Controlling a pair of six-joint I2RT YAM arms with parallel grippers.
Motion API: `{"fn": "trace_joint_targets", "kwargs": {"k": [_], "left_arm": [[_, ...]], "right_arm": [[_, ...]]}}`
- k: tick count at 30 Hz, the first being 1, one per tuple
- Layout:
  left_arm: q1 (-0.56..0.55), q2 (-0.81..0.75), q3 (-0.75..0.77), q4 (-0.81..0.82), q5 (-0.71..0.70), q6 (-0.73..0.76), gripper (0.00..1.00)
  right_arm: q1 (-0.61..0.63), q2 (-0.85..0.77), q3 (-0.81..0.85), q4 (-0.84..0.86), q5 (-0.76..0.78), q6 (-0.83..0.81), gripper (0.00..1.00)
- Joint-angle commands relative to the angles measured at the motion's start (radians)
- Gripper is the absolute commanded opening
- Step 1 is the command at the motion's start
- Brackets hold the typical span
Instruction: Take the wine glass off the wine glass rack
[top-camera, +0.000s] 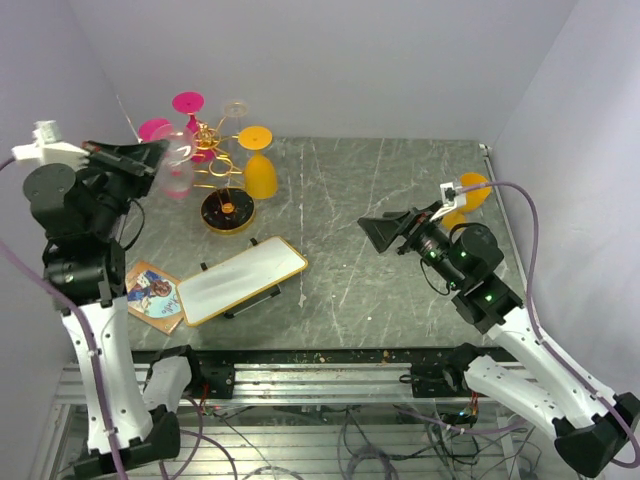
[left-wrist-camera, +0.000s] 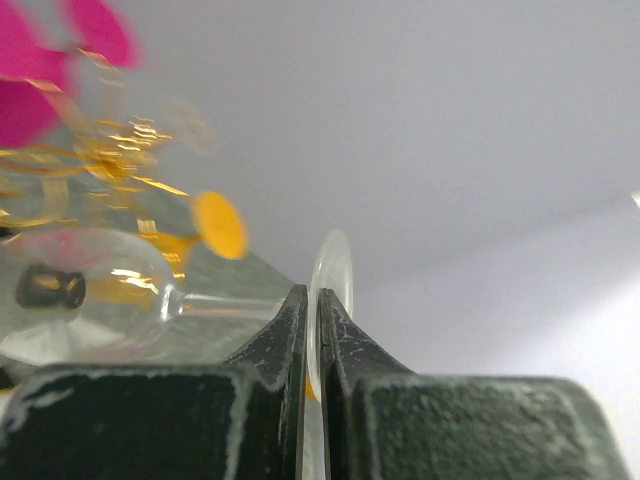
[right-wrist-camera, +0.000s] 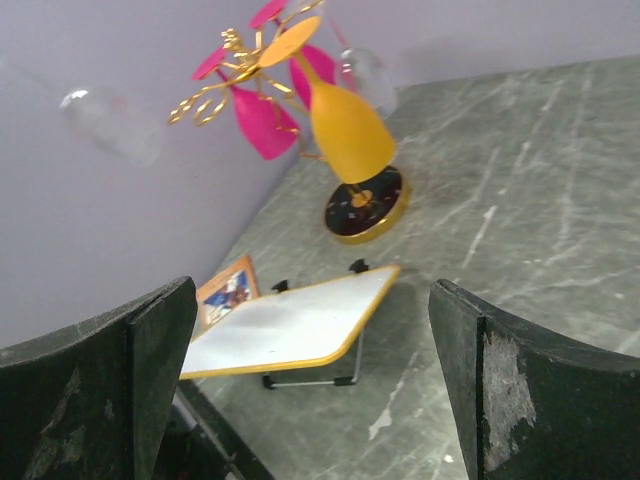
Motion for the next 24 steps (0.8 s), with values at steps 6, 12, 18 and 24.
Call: {"fn": "trace_joint_targets", "kwargs": {"k": [6, 12, 18, 24], "left_arm": [[-0.198, 0.012, -0.291, 0.957, 0.496, -0.347, 0.07], [-0.243, -0.012, -0.381, 1.052, 0.506, -0.456, 0.07], [-0.351, 0.059, -0.559, 1.552, 0.464, -0.738, 0.07], [-0.481, 0.134, -0.604, 1.786, 0.435, -0.845, 0.07]], "right_arm": [[0.006, 0.076, -0.074, 0.290, -0.213, 0.146, 1.00], [0.006, 0.189, -0.058, 0.448, -0.291, 0.262, 0.99], [0.005, 0.287, -0.114, 0.716, -0.311, 0.418, 0.91], [0.005, 0.306, -0.193, 0.942, -0.296, 0.516, 0.88]]}}
